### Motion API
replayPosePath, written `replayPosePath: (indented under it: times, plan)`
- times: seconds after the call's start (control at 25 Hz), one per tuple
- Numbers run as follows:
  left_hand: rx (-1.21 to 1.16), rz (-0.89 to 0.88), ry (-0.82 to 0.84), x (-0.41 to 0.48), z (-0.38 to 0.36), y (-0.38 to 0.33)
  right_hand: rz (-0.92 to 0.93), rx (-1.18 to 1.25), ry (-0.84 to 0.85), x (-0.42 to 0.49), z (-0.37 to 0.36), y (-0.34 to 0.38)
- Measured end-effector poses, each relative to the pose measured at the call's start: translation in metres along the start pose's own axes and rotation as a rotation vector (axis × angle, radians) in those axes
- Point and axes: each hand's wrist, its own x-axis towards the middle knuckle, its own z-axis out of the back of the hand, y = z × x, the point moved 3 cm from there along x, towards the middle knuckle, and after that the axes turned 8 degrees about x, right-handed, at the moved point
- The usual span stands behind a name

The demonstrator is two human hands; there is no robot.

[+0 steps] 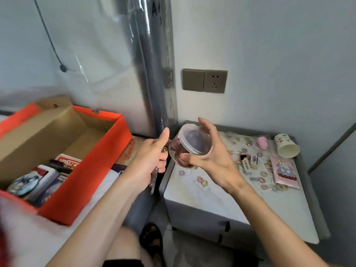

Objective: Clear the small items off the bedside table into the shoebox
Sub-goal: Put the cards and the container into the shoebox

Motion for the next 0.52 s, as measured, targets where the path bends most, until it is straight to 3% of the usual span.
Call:
replayPosePath:
  times: [0.12,0.28,0.44,0.52]
  plan:
    - [0.078,-0.040,-0.065,-0.015,0.043,-0.011,0.108,-0.142,0.039,0.011,-0.045,0.013]
    - [0.069,-0.032,-0.076,-0.027,0.093,-0.012,0.387,-0.352,0.134,0.023,-0.105,0.018]
    - [0.042,0.028,-0.079,-0.035,0.137,-0.006,0.614,-0.362,0.219,0.036,-0.148,0.028]
    - [0.015,0.007,-0.157,-0.037,0.162,-0.005,0.518,-0.332,0.323,0.048,-0.168,0.031]
